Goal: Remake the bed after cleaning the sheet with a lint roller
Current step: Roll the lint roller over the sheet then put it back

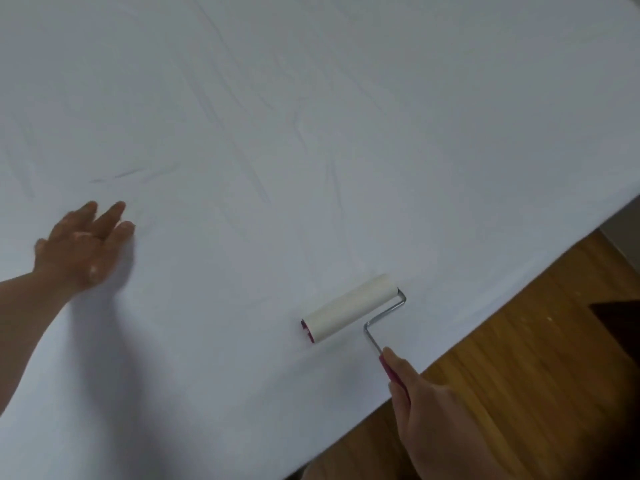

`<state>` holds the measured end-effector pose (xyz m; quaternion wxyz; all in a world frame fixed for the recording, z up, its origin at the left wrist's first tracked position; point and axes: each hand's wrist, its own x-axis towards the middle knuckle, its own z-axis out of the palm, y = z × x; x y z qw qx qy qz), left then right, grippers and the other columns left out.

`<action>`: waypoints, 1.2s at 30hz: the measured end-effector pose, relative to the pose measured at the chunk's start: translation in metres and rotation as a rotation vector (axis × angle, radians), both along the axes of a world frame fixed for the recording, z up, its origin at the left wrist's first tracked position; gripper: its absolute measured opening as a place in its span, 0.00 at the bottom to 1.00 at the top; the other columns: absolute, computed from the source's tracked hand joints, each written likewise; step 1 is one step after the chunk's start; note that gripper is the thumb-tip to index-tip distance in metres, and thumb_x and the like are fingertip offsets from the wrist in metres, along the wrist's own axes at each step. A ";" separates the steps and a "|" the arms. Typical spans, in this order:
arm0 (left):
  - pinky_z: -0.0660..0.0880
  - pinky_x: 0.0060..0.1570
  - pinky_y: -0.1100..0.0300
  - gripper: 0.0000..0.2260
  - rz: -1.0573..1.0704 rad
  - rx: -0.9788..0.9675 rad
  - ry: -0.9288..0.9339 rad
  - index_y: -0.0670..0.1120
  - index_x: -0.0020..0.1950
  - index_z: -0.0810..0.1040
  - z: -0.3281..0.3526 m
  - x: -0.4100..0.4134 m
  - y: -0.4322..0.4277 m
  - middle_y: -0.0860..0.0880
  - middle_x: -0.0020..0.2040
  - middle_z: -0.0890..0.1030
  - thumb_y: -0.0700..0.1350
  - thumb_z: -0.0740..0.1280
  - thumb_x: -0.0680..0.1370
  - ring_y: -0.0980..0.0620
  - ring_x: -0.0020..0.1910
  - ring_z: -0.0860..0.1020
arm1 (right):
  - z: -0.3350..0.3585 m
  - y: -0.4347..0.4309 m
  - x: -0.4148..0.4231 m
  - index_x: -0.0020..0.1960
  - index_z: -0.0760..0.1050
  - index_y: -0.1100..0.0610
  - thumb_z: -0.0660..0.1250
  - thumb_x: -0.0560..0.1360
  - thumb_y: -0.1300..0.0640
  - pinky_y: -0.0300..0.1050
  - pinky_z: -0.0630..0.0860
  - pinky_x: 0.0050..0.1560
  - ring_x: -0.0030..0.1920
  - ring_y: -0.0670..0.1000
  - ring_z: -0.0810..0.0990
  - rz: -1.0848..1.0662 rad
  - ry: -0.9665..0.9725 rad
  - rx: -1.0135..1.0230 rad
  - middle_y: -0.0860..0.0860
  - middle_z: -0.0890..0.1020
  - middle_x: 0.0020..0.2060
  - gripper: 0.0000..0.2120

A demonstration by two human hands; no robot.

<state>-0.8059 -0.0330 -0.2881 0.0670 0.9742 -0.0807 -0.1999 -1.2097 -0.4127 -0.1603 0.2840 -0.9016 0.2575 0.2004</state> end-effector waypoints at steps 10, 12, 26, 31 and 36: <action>0.52 0.78 0.48 0.34 0.049 -0.178 0.074 0.50 0.78 0.65 0.026 -0.061 0.001 0.48 0.78 0.65 0.69 0.50 0.80 0.45 0.78 0.59 | 0.012 -0.019 -0.088 0.76 0.48 0.32 0.40 0.72 0.24 0.32 0.79 0.48 0.41 0.43 0.83 0.061 0.235 -0.014 0.42 0.83 0.40 0.34; 0.47 0.79 0.55 0.49 -0.032 -0.162 0.072 0.51 0.77 0.67 0.020 -0.064 0.011 0.54 0.78 0.65 0.81 0.41 0.69 0.52 0.79 0.57 | 0.026 -0.021 -0.091 0.72 0.50 0.26 0.38 0.70 0.23 0.36 0.78 0.54 0.43 0.44 0.82 0.077 0.356 -0.018 0.43 0.82 0.47 0.31; 0.52 0.78 0.50 0.42 0.013 -0.048 -0.099 0.55 0.81 0.54 0.036 -0.059 0.028 0.50 0.81 0.58 0.75 0.43 0.72 0.51 0.80 0.52 | -0.004 0.069 -0.038 0.72 0.63 0.32 0.51 0.82 0.44 0.23 0.54 0.22 0.10 0.52 0.60 0.158 -0.316 -0.176 0.44 0.57 0.15 0.19; 0.54 0.78 0.45 0.38 -0.028 0.060 -0.142 0.54 0.81 0.53 0.022 -0.034 0.066 0.49 0.81 0.57 0.73 0.40 0.76 0.49 0.80 0.51 | -0.005 0.092 0.033 0.70 0.56 0.23 0.44 0.80 0.35 0.36 0.74 0.23 0.22 0.42 0.75 0.109 -0.159 -0.154 0.50 0.79 0.23 0.19; 0.53 0.77 0.42 0.33 0.014 0.031 -0.134 0.55 0.81 0.54 0.026 -0.012 0.080 0.46 0.81 0.54 0.67 0.43 0.79 0.46 0.80 0.50 | -0.005 0.114 0.140 0.69 0.58 0.32 0.51 0.81 0.43 0.51 0.78 0.52 0.50 0.55 0.81 0.040 0.022 -0.099 0.47 0.83 0.48 0.17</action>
